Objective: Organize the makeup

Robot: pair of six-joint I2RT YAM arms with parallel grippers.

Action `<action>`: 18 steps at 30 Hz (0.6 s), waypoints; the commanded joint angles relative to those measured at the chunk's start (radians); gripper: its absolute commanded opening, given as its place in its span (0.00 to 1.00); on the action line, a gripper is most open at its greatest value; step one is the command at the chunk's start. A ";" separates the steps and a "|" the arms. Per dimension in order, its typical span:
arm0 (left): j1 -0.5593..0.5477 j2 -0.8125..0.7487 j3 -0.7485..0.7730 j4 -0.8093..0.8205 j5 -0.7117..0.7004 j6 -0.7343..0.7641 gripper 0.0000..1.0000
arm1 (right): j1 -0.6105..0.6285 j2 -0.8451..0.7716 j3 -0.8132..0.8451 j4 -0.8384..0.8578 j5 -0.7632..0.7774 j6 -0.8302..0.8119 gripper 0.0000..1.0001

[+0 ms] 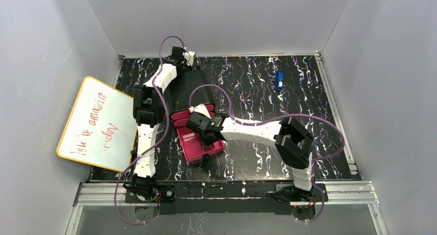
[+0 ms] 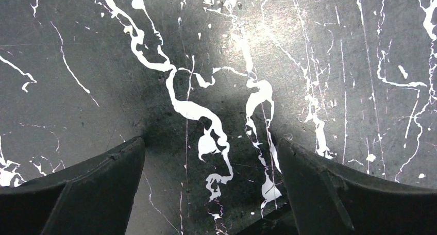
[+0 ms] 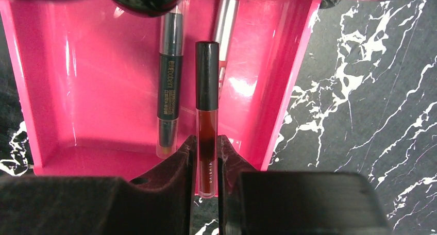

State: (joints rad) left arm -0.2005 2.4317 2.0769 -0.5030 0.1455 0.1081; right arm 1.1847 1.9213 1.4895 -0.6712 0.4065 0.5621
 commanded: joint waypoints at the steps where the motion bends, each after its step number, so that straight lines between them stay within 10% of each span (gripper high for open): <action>1: -0.014 0.025 0.014 -0.075 0.031 -0.002 0.98 | -0.019 0.041 0.059 0.035 0.023 -0.042 0.14; 18: -0.016 0.029 0.015 -0.075 0.032 -0.002 0.98 | -0.022 0.023 -0.021 0.012 0.114 -0.017 0.30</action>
State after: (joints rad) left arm -0.1997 2.4336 2.0800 -0.5026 0.1455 0.1070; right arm 1.1908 1.9369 1.4841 -0.6769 0.4740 0.5274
